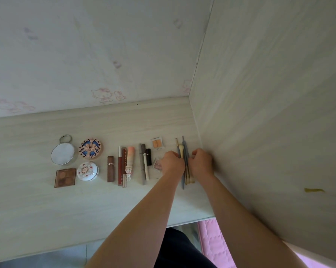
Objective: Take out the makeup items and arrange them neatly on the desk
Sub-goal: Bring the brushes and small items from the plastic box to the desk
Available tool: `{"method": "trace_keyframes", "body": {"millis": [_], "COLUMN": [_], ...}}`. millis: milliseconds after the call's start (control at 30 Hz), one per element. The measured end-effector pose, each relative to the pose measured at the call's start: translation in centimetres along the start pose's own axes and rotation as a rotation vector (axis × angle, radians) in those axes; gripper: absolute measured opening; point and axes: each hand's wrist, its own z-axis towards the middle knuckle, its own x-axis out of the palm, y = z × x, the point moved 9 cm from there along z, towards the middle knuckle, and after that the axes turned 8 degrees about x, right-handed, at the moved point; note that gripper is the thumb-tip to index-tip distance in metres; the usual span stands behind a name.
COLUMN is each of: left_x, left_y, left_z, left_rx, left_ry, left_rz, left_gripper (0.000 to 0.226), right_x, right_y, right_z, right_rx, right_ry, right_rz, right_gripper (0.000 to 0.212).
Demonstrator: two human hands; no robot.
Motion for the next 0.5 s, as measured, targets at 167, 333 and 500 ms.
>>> {"method": "trace_keyframes", "body": {"millis": [167, 333, 500], "left_x": [-1.3, -4.6, -8.7], "left_y": [-0.3, 0.1, 1.7], "left_z": [-0.6, -1.7, -2.5], "left_rx": [0.046, 0.148, 0.213], "left_ry": [-0.01, -0.075, -0.143], "left_rz": [-0.036, -0.091, -0.012], "left_gripper": [0.03, 0.028, 0.026], "right_x": [-0.4, -1.2, -0.2], "right_y": [0.1, 1.1, 3.7], "right_z": [-1.2, -2.8, -4.7], "right_rx": [-0.024, -0.137, -0.342], "right_ry": [0.017, 0.003, -0.011], "right_rz": [-0.037, -0.227, -0.362], "right_gripper": [0.023, 0.026, 0.024]}}
